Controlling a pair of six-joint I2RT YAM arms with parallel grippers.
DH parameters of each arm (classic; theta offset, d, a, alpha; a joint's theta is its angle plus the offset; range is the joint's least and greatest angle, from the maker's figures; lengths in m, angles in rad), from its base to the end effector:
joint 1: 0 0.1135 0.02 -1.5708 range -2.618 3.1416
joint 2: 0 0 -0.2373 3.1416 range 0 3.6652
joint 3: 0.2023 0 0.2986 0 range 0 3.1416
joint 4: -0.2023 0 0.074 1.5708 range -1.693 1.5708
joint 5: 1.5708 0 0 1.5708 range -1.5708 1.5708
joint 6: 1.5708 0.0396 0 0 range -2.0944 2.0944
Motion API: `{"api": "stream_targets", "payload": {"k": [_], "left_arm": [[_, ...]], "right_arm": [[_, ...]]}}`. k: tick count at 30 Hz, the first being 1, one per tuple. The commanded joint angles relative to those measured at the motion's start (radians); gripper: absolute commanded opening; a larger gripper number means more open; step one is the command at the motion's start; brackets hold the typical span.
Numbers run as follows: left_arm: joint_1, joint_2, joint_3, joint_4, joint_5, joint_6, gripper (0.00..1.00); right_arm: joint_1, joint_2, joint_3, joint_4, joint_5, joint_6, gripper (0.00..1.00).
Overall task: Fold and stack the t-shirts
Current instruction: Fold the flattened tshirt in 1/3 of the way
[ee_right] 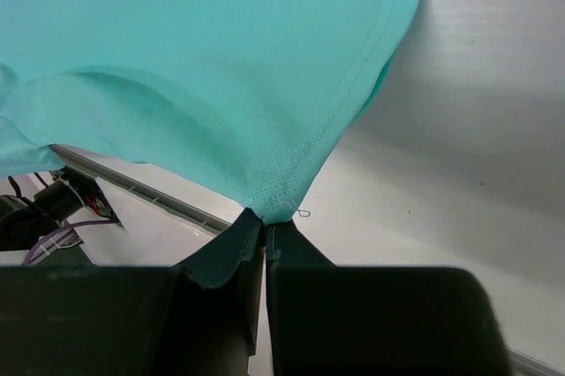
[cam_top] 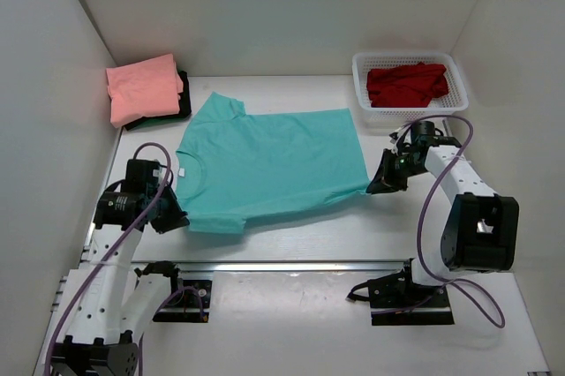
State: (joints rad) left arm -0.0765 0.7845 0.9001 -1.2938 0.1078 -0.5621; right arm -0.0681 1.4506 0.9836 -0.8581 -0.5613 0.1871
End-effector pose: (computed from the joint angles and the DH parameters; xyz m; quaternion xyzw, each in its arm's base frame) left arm 0.1782 -0.0179 0.2697 -0.2253 0.9532 -0.1113 0.1683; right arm 0.3066 0.0002 0.1667 0.0877 0.9502 0.2814 0.1012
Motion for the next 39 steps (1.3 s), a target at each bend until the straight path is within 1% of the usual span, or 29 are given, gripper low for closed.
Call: {"api": "stream_targets", "payload": {"k": [1,5,12,18,21,24,25,26,29,31,33,36,37,38,39], "left_arm": [[0.027,0.021,0.066,0.053,-0.074,-0.027,0.00],[0.053,0.088,0.088,0.135,-0.071,-0.038,0.00],[0.073,0.208,0.076,0.270,-0.054,-0.070,0.00],[0.073,0.289,0.086,0.336,-0.045,-0.082,0.00],[0.075,0.320,0.094,0.356,-0.046,-0.090,0.00],[0.073,0.340,0.102,0.378,-0.037,-0.099,0.00],[0.076,0.347,0.097,0.381,-0.037,-0.101,0.00],[0.075,0.354,0.102,0.387,-0.040,-0.101,0.00],[0.073,0.381,0.114,0.404,-0.034,-0.099,0.00],[0.075,0.404,0.121,0.409,-0.029,-0.101,0.00],[0.076,0.413,0.134,0.410,-0.030,-0.105,0.00],[0.076,0.421,0.143,0.410,-0.034,-0.093,0.00],[0.105,0.423,0.141,0.410,-0.036,-0.093,0.00],[0.106,0.423,0.146,0.409,-0.031,-0.085,0.00],[0.110,0.426,0.145,0.407,-0.033,-0.091,0.00]], "right_arm": [[-0.015,0.039,0.065,-0.028,0.001,-0.008,0.00],[-0.010,0.088,0.122,-0.033,-0.015,-0.003,0.00],[-0.012,0.215,0.200,-0.036,-0.049,-0.001,0.00],[-0.010,0.310,0.268,-0.039,-0.101,-0.005,0.00],[-0.004,0.329,0.288,0.007,-0.121,0.021,0.00],[0.002,0.288,0.247,0.122,-0.123,0.061,0.00],[-0.005,0.265,0.230,0.193,-0.133,0.066,0.00],[-0.009,0.233,0.189,0.274,-0.153,0.086,0.00],[-0.027,0.177,0.072,0.440,-0.216,0.149,0.00],[-0.035,0.151,0.012,0.505,-0.251,0.190,0.00],[-0.047,0.142,-0.022,0.557,-0.281,0.195,0.00],[-0.061,0.120,-0.077,0.587,-0.293,0.225,0.01],[-0.062,0.110,-0.101,0.605,-0.282,0.244,0.03],[-0.070,0.094,-0.115,0.628,-0.285,0.256,0.06],[-0.076,0.087,-0.140,0.669,-0.282,0.297,0.06]]}}
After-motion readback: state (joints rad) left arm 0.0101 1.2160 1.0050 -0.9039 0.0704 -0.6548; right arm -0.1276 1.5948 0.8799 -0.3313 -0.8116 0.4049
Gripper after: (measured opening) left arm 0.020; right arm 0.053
